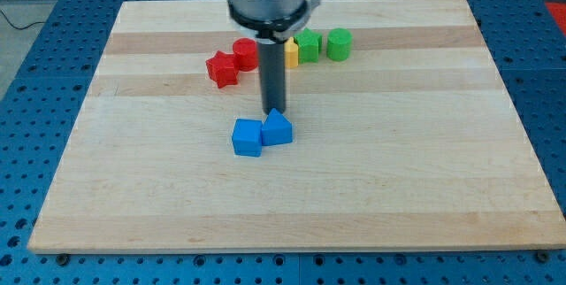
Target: Place the blue triangle to the right of the blue cube
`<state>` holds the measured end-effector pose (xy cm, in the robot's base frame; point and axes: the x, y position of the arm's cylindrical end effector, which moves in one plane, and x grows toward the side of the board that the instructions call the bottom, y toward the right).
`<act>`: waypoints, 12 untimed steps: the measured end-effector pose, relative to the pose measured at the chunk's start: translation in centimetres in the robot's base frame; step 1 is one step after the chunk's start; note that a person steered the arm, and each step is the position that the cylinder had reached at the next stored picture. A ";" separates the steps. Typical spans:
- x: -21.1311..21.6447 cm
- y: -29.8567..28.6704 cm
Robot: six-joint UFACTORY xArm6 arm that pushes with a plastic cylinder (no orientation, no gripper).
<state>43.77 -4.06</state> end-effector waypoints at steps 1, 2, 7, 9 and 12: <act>0.6 -2.9; 1.0 -4.7; -1.3 0.7; 1.9 -1.6; -2.1 0.7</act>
<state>41.63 -3.39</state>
